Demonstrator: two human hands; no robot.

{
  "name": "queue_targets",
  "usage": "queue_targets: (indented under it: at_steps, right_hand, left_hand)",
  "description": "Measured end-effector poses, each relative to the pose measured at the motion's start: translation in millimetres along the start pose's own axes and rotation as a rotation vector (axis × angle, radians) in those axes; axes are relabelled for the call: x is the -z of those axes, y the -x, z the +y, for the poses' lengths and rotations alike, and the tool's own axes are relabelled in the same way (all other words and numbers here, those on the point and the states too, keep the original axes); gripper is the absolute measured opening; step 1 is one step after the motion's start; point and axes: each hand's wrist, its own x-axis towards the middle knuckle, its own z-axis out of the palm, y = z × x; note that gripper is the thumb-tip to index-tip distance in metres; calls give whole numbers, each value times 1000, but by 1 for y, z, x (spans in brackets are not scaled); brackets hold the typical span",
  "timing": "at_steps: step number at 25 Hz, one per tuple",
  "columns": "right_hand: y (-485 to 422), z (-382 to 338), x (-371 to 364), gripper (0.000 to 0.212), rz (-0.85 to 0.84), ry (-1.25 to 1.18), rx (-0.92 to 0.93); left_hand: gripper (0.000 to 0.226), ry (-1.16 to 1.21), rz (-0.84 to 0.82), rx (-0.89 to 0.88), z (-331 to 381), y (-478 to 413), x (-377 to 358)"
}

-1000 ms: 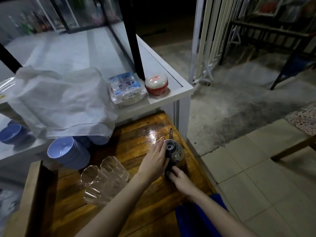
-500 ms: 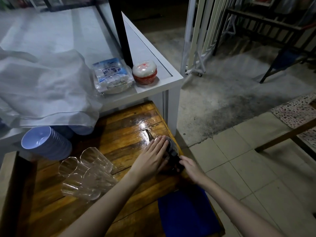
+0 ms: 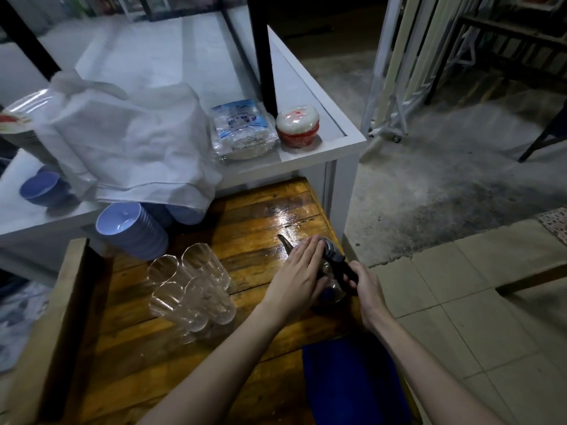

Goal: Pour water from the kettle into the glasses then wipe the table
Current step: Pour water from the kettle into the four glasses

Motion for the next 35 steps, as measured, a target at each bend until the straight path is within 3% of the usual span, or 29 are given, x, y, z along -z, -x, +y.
queue_targets:
  at_steps: [13,22,35]
  right_hand:
    - [42,-54,-50,30,-188,238,195]
    - [51,-65,-69,36,-360,441,256]
    - [56,-82,-86,36,-407,581,342]
  left_hand:
    - [64,165,300,45,-24,83,59]
    - [67,342,307,130,-31,123,62]
    - [65,419,327,214,-34,134,61]
